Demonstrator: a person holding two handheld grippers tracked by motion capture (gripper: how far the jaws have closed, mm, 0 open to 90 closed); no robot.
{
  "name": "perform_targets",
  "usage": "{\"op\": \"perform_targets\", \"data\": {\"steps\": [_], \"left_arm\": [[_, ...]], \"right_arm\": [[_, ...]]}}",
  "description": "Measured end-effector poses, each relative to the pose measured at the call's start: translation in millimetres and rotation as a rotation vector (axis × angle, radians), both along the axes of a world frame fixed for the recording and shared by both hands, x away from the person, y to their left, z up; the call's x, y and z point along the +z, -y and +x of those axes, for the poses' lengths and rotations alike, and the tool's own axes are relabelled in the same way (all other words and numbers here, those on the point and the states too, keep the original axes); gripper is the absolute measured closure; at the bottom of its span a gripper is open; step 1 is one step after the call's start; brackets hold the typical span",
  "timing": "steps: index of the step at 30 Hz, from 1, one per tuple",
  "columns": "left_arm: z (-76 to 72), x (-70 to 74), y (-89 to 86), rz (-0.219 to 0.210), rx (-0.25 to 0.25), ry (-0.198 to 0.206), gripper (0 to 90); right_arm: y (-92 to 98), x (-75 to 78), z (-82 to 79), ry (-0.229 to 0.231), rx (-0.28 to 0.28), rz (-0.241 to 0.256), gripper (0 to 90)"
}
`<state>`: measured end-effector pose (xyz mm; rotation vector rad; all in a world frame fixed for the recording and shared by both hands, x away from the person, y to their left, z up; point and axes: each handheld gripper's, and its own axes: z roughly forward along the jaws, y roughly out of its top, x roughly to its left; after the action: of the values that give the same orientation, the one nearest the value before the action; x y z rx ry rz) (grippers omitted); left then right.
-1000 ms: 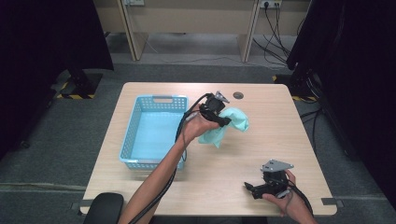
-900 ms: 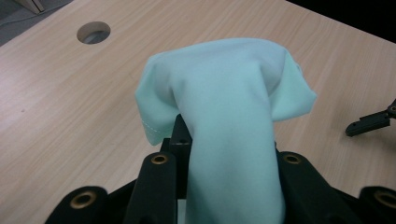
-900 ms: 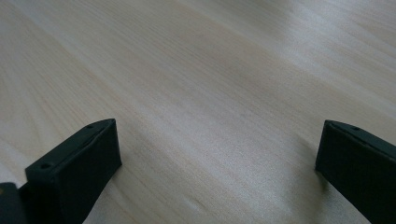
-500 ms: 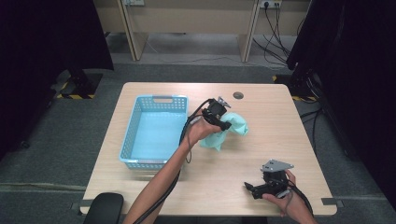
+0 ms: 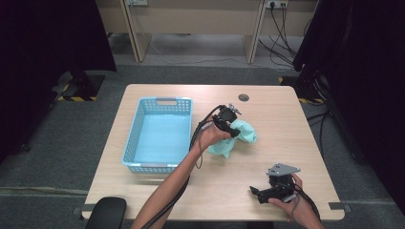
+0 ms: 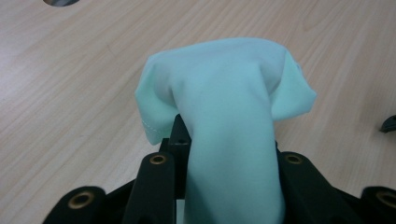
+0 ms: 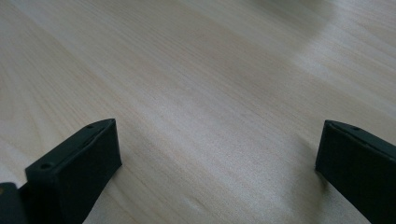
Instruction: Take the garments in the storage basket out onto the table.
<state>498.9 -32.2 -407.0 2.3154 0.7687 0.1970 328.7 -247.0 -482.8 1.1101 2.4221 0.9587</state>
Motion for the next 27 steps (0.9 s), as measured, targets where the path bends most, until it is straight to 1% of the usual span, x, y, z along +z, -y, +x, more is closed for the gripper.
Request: {"op": "perform_targets", "data": {"steps": [6,9,12,14,16,17,19,21,24,26,27], "left_arm": [[1.1,-13.0,7.5,0.024,-0.005,-0.026,68.2],[1.0,-18.6,8.9,0.033,-0.005,-0.037,65.6],[0.6,-21.4,9.4,0.041,-0.009,-0.035,62.5],[0.1,-21.9,9.4,0.035,-0.009,-0.043,56.1],[-0.5,-21.4,9.5,0.038,-0.017,-0.048,53.6],[-0.9,-20.4,9.6,0.034,-0.017,-0.044,51.4],[-1.9,-17.2,9.9,0.018,0.0,-0.035,42.9],[-2.9,-13.2,10.7,0.009,0.005,-0.034,36.8],[-3.2,-8.3,10.8,-0.012,0.034,-0.025,24.1],[-3.4,-5.1,10.1,-0.023,0.044,-0.019,19.9],[-3.8,-3.8,9.7,-0.025,0.05,-0.019,15.5]], "right_arm": [[-0.1,0.0,-0.1,-0.001,0.0,0.0,0.3],[-0.1,0.0,-0.1,-0.001,0.0,0.0,0.3],[-0.1,0.0,-0.1,-0.001,0.001,0.0,0.3],[0.0,0.0,0.0,0.0,0.002,0.0,0.3],[0.0,0.0,-0.1,0.0,0.001,0.0,0.3],[-0.1,0.0,-0.1,-0.001,0.001,0.0,0.3],[-0.1,0.0,-0.1,-0.001,0.001,0.0,0.3],[-0.1,0.0,-0.1,0.0,0.001,0.001,0.2],[-0.1,0.0,-0.1,0.0,0.001,0.001,0.3],[-0.1,0.0,-0.1,0.0,0.001,0.0,0.3],[-0.1,0.0,0.0,0.0,0.001,0.0,0.3]]}}
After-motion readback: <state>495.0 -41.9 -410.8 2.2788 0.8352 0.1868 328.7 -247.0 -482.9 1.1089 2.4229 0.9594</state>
